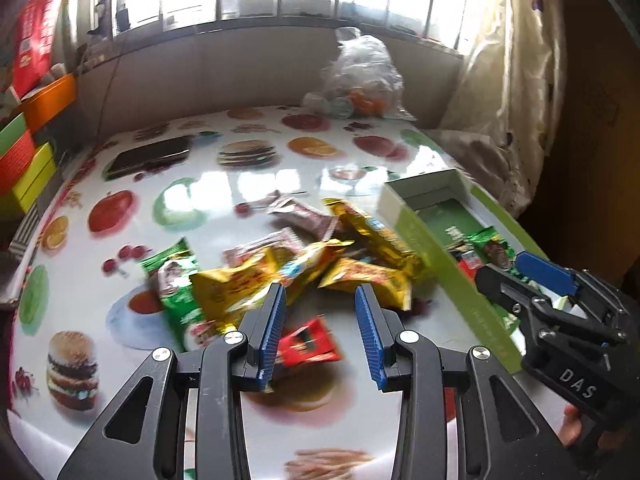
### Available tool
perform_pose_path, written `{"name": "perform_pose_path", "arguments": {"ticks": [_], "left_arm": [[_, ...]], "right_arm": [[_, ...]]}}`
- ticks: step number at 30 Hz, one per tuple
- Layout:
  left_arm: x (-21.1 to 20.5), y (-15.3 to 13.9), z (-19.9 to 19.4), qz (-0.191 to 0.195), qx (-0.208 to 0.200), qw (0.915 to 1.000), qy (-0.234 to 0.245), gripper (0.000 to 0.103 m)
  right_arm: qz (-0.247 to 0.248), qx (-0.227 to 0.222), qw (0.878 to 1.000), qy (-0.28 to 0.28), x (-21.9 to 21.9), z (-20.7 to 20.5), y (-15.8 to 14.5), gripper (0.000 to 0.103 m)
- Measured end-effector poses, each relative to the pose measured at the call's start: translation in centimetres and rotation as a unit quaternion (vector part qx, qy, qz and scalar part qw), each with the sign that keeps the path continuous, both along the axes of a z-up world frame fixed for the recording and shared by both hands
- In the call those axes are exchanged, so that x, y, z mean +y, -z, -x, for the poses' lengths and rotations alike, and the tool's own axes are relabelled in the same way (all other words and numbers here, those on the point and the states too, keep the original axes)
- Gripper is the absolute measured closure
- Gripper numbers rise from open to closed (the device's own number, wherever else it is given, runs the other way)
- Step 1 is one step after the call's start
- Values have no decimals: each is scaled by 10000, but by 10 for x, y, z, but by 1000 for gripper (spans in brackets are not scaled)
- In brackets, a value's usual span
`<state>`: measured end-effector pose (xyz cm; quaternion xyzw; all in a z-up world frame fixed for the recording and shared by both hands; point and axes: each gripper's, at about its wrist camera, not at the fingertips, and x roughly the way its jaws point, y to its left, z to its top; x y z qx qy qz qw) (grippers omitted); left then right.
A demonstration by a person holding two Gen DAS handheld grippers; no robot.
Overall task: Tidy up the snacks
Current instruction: 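Withdraw both tools from the box back toward the snack pile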
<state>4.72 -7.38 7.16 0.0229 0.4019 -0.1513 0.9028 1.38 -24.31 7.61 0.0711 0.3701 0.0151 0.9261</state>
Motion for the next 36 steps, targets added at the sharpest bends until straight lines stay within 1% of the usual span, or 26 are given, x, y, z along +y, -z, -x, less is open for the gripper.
{"name": "perform_pose_path", "arguments": {"ticks": [4,7,10,13,19,24,30,33,36], "left_arm": [[19,4,-3,82,74,9998,-171,65],[33,5,-4,94,50,9995,-309,65],[50,10,-8,189,169,9985,-481,65],[66,12,-10,194,167,9976,-638,65],[93,20,-11,250,256,9953,-898,65],[107,25,-13,283,304,9940,-1012,65],[118,30,-15,327,357,9927,-1101,65],[119,32,-17,339,394,9924,-1111,65],[119,33,-18,352,414,9926,-1088,65]], "right_arm": [[-7,75,9998,-181,17,-5,5,46],[-62,179,9992,-340,27,-10,10,46],[-89,308,9981,-525,39,-15,18,46],[-184,433,9961,-745,51,-20,25,46],[-202,591,9914,-1146,74,-29,37,46],[-180,721,9863,-1474,95,-33,45,46],[-129,897,9835,-1567,112,-42,57,45],[-14,935,9817,-1660,121,-46,61,42],[178,982,9789,-1782,129,-47,64,41]]}}
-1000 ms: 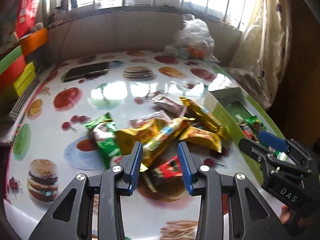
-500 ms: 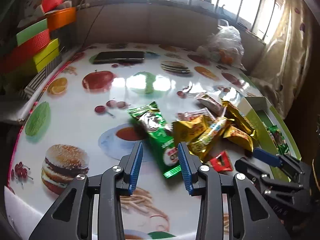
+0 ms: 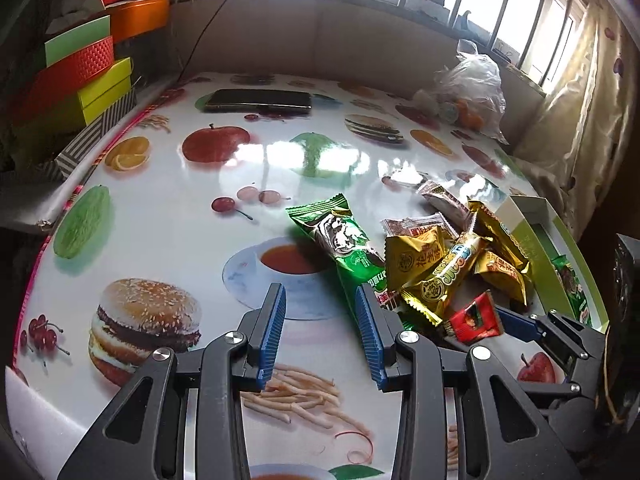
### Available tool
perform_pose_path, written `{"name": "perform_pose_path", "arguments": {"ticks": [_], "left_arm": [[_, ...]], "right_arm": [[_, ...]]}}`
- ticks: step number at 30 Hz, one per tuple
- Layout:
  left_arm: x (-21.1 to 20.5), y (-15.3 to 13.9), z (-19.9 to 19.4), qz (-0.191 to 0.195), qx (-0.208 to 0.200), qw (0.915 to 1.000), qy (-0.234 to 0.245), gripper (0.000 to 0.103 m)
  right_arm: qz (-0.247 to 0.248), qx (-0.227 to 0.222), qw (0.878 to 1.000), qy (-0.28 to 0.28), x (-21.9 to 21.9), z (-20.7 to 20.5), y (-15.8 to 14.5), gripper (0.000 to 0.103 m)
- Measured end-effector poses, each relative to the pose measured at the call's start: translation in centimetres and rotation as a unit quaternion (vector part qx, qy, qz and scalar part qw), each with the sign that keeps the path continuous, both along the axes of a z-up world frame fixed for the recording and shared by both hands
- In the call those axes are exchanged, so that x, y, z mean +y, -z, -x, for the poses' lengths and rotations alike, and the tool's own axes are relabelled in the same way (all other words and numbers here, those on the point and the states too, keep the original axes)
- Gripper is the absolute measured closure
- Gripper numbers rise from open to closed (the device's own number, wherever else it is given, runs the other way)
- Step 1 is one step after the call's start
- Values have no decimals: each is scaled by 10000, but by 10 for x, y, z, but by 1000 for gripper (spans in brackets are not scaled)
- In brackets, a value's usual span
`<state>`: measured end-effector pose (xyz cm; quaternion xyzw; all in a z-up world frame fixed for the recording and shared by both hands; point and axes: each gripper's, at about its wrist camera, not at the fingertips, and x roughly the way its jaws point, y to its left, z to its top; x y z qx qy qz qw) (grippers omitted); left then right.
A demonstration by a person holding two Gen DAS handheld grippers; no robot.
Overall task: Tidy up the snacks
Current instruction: 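Withdraw both tools from the box back toward the snack pile, then grasp the gold wafer bar with the left tool while the right tool grasps a red plum candy pack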
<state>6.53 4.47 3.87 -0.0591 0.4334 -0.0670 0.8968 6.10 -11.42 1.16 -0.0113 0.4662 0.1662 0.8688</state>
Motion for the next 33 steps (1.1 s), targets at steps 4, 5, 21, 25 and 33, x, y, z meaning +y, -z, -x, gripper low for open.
{"name": "perform_pose_path", "arguments": {"ticks": [4,5,21,25,33], "left_arm": [[-2,1,-3,23,6,10000,71,65],[-3,2,-4,31,9,9999,97,65],[-22,0,-10,80,76,9989,465,65],[-35,-3,-13,-38,35,9973,738,65],[-58,-7,-21,-104,54,9925,1214,65]], "right_arm": [[236,-55,9997,56,-3,3,-2,41],[245,-65,9996,140,-7,4,-3,41],[-101,104,9951,982,-33,-8,-3,41],[29,74,9950,997,-29,-9,-1,41],[-55,72,9941,1081,-40,-7,-1,72]]}}
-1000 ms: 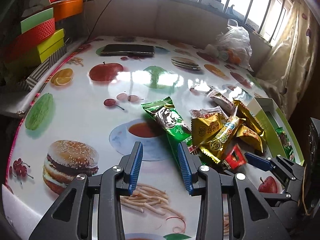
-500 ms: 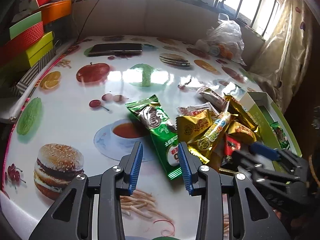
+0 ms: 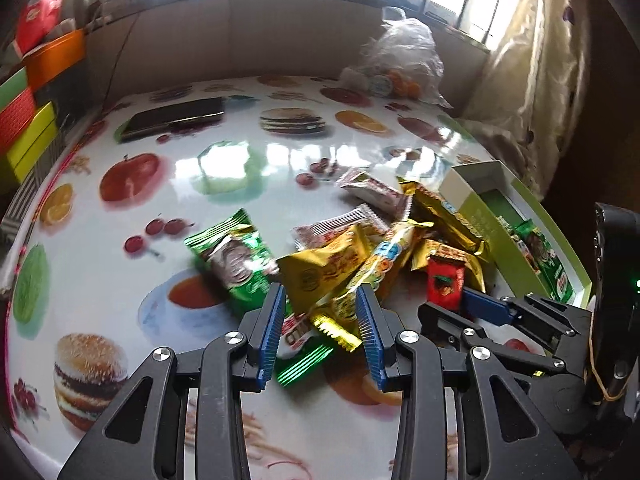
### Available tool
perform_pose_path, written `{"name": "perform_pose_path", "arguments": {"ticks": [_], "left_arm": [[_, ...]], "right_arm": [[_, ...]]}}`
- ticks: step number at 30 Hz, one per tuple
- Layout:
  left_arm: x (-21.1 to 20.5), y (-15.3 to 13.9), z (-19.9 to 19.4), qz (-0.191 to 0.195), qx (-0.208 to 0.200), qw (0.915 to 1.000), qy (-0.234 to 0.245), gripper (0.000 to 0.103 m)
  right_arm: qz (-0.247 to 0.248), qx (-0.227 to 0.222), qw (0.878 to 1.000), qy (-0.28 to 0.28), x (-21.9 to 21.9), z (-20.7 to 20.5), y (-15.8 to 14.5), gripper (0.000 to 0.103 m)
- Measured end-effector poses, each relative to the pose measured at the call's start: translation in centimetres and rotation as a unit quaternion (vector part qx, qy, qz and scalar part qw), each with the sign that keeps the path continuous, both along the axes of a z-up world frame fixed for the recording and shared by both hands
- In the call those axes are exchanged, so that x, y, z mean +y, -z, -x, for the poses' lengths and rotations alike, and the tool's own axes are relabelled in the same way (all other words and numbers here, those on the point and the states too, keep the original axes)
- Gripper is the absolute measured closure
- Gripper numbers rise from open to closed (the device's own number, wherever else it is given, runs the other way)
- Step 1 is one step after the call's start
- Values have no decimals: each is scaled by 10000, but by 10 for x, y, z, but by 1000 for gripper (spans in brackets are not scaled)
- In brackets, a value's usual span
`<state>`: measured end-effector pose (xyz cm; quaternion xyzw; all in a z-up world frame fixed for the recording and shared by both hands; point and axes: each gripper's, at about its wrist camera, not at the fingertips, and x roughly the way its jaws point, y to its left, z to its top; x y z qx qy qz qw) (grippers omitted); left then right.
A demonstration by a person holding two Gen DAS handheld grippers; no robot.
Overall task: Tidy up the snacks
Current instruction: 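Grasp the gold wafer bar with the left tool while the right tool grasps a red plum candy pack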
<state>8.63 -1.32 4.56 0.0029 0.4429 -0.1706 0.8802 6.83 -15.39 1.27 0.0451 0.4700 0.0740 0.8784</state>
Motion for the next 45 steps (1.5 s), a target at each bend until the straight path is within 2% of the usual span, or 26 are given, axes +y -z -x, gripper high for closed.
{"name": "perform_pose_path", "arguments": {"ticks": [4,15,20,31,40,45], "left_arm": [[-12,-1,-5,-92,8,9997,238,65],[-51,8,-13,-458,64,9953,847,65],[-62,15,-17,-716,47,9935,883,65],[-79,28,-33,-1014,158,9901,953,65],[-79,30,-34,-954,149,9915,869,66],[-79,30,-32,-920,139,9919,869,71]], "right_arm": [[-100,1,9999,25,-6,2,0,79],[-200,9,9997,150,-25,14,0,84],[-300,34,9992,276,-37,21,0,84],[-471,43,9983,338,-47,25,2,83],[-551,25,9979,334,-51,24,3,83],[-555,23,9979,338,-51,24,3,83]]}}
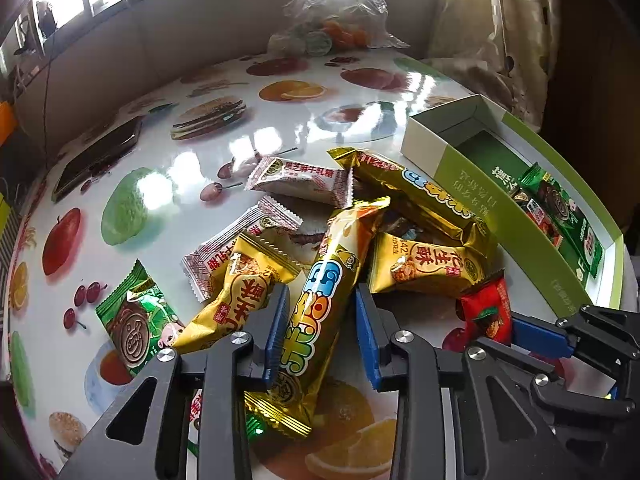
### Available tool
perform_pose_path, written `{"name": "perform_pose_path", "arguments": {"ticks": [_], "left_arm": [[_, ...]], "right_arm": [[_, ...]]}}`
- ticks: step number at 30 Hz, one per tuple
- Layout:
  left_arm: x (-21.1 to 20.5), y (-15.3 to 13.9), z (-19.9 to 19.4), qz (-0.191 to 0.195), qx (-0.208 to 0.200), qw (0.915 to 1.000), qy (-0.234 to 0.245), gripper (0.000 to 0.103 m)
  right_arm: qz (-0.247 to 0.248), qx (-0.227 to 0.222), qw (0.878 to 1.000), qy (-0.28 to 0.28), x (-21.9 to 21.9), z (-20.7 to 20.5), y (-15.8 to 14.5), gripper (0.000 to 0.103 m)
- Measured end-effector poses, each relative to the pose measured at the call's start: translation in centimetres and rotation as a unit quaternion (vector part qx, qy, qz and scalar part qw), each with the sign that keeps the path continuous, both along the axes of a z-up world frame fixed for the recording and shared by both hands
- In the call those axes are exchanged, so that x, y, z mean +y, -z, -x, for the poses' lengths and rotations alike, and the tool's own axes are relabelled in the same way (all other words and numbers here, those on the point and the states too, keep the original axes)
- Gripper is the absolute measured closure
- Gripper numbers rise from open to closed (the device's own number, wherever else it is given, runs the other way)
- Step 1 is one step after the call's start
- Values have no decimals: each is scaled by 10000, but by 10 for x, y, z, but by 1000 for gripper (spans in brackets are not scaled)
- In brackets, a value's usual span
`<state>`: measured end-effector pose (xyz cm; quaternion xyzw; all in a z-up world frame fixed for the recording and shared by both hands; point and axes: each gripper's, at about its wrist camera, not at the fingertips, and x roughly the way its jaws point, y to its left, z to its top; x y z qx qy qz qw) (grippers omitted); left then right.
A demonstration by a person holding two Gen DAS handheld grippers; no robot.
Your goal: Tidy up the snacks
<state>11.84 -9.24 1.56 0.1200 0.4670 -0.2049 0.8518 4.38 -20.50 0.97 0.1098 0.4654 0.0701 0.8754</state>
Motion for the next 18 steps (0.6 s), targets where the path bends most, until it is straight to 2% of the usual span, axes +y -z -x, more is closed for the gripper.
{"name": "perform_pose_path", "arguments": {"ticks": [9,18], "left_arm": [[3,-6,9,126,-33,9999,-60,78],[10,-14,20,354,-51,9992,-149,78]], "right_arm": [[25,-18,10000,0,0,1,-1,83],[4,-48,10000,-48,4,5,-4,83]]}}
